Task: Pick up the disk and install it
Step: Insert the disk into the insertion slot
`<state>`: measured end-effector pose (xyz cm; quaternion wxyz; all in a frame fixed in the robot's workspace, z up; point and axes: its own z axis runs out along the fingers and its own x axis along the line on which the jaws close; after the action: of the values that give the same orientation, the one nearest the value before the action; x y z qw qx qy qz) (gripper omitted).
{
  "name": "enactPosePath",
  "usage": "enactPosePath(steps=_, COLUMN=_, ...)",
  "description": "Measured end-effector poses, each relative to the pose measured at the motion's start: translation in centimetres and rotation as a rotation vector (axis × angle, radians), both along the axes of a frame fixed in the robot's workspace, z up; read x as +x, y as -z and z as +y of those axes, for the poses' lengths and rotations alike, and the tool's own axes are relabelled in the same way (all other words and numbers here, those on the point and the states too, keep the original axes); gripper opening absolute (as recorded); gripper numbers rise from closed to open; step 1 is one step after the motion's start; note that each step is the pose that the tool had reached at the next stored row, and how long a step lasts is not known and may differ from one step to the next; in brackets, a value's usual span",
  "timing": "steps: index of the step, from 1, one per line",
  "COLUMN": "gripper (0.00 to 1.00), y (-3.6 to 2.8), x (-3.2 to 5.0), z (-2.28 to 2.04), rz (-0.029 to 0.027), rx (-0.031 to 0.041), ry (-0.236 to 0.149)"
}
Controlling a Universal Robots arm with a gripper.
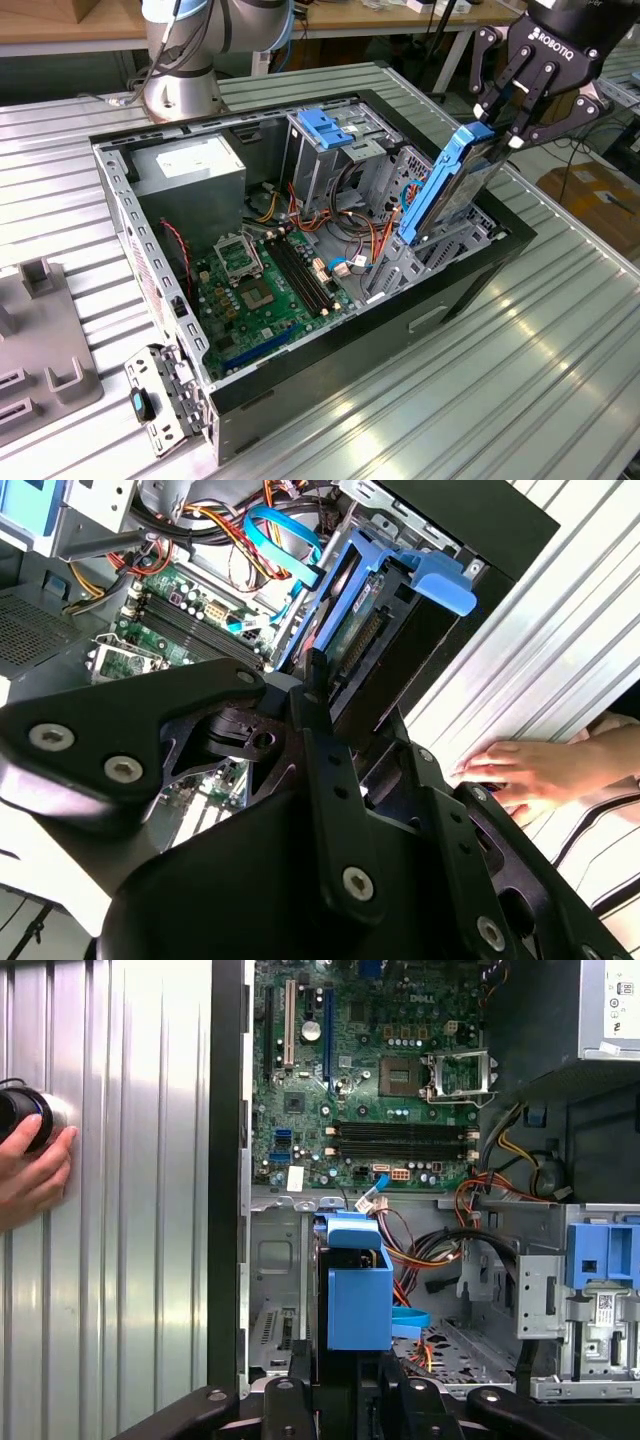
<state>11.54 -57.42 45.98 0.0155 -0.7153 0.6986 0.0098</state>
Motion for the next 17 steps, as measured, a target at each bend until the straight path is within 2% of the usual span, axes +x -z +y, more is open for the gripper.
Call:
enactPosePath(steps=3, gripper=0.35, y=0.2, x=0.0, z=0.0, rz=0.0, rx=0.0, ry=0.0)
enactPosePath(steps=15, gripper=0.35, y=3.17, x=0.0, z=0.0, rz=0.0, rx=-0.0005, ry=0.0)
enactPosePath(steps=17, gripper=0.35, y=3.81, x=0.0, z=0.0, rz=0.0, rx=-0.0003, ry=0.0)
